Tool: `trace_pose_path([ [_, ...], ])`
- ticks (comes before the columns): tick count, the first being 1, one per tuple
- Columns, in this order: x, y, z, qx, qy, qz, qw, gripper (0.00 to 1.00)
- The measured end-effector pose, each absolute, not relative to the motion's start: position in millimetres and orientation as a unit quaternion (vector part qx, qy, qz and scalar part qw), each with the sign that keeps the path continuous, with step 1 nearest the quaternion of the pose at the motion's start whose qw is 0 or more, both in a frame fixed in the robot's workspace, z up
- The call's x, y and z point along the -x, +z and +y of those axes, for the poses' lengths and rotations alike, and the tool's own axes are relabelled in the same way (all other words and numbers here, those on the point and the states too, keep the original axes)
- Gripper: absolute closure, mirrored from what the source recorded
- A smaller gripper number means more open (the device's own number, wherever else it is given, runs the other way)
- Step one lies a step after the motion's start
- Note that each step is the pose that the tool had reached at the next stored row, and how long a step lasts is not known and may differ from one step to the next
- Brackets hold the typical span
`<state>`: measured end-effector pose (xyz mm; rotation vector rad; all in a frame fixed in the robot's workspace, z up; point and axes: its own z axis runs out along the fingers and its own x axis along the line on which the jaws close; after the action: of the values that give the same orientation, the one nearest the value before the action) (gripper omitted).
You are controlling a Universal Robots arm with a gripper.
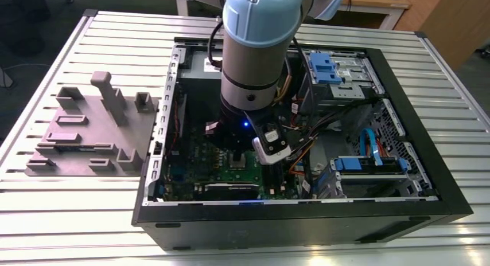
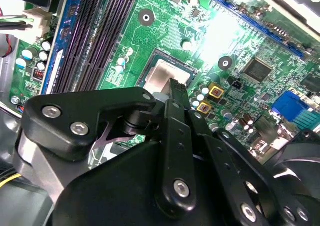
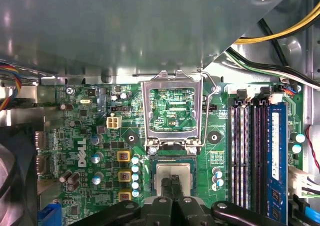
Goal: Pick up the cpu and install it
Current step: 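Close the cpu cover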
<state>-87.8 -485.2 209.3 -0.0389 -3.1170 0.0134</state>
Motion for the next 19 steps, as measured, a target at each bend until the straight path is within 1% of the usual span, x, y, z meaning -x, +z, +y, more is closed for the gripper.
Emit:
trace_pose_path([
  [12, 88, 210, -485, 0.012, 0.004, -1.000, 0.012, 0.90],
  [19, 88, 227, -485, 0.013, 0.004, -1.000, 0.012, 0.90],
])
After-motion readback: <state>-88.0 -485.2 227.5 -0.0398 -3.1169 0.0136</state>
